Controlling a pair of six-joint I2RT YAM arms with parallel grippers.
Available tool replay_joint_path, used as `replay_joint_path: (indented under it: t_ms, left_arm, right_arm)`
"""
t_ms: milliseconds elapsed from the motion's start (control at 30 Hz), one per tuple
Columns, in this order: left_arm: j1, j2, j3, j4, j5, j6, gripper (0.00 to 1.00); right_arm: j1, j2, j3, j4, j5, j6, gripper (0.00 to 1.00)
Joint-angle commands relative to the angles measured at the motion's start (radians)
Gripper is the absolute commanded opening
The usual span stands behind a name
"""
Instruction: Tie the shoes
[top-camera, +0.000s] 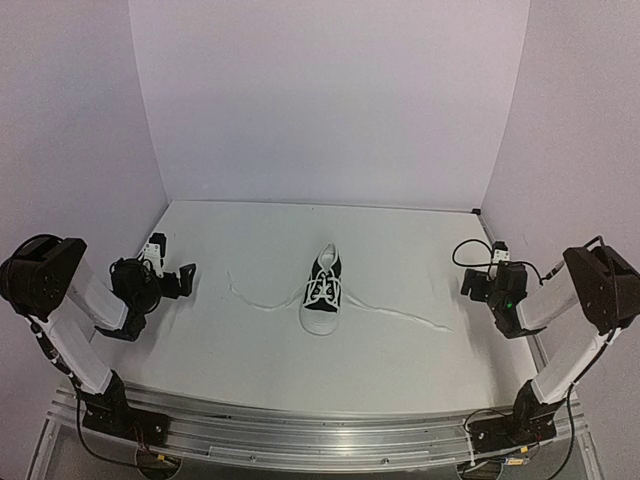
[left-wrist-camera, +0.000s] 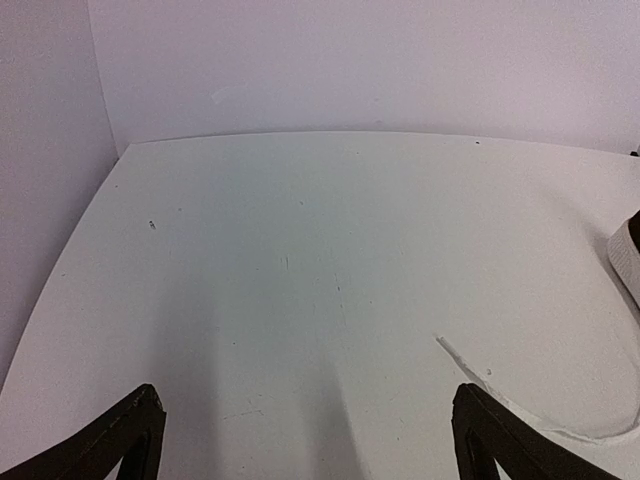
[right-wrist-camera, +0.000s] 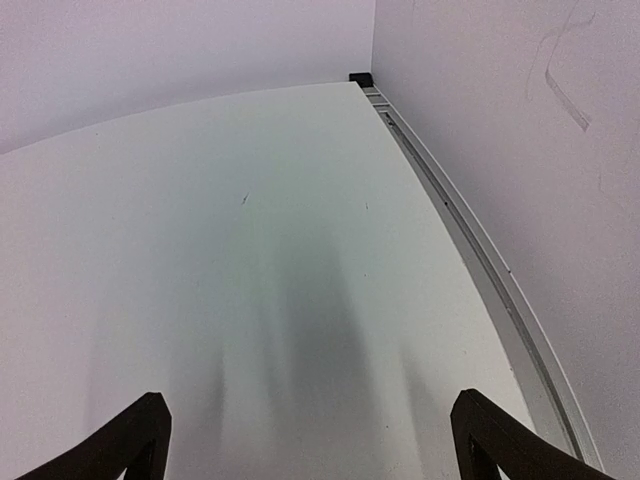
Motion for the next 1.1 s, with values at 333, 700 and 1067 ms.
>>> replay_joint_path:
  t_ms: [333,700,1067]
  left_arm:
    - [-0.006,-0.171,0.255,-0.490,0.305,0.104,1.00]
    - [-0.224,-0.123,0.514,-1.281,0.552,1.147,0.96]
    - [-0.276,0.158,0.741,-1.465,0.576,1.452,0.92]
  right_arm:
    - [0.014,-0.206,0.482,-0.861,-0.378,0.106,0.86]
    - [0.185,0.098,1.025,-1.828,-0.147,0.578,0.75]
    - [0.341,0.149,0.942,-1.786,-0.359,0.129,0.78]
